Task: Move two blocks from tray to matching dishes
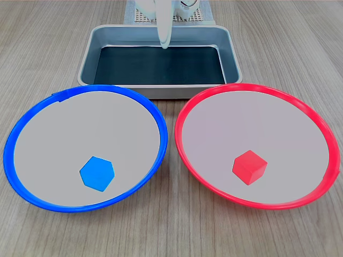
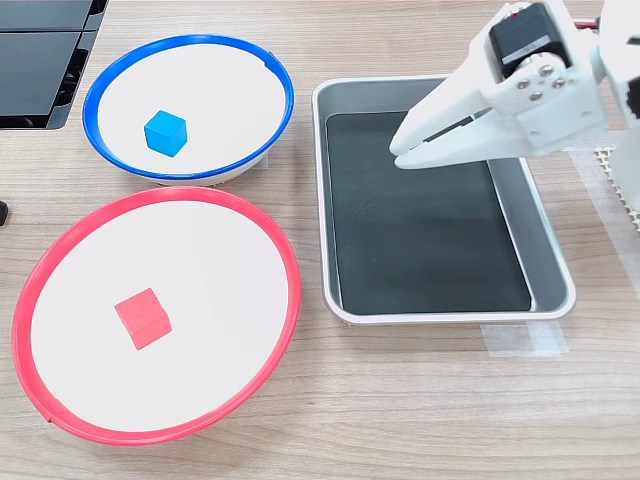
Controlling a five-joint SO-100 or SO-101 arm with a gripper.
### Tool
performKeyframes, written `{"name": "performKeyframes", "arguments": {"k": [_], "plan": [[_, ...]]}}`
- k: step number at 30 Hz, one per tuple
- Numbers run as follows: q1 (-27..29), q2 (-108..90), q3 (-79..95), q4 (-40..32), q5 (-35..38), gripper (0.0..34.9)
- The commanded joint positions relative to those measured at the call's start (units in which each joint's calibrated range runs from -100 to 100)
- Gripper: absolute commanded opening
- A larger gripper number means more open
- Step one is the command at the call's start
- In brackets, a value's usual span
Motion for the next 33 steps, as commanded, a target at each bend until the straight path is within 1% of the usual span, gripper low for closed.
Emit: {"name": "performKeyframes", "arguments": {"k": [1, 3, 6, 7, 8, 33], "plan": [[1.1, -4.5, 0.5, 5.4, -0.8, 0.1], [0.2, -6.5, 0.5, 7.7, -1.0, 0.1], [-0.1, -6.5, 0.5, 7.7, -0.9, 0.2], [-0.1, -6.5, 0.5, 7.7, -0.9, 0.9], [-0.1, -6.5, 0.5, 7.7, -0.9, 0.4], [-0.2, -6.5, 0.5, 7.7, -0.9, 0.4]]}}
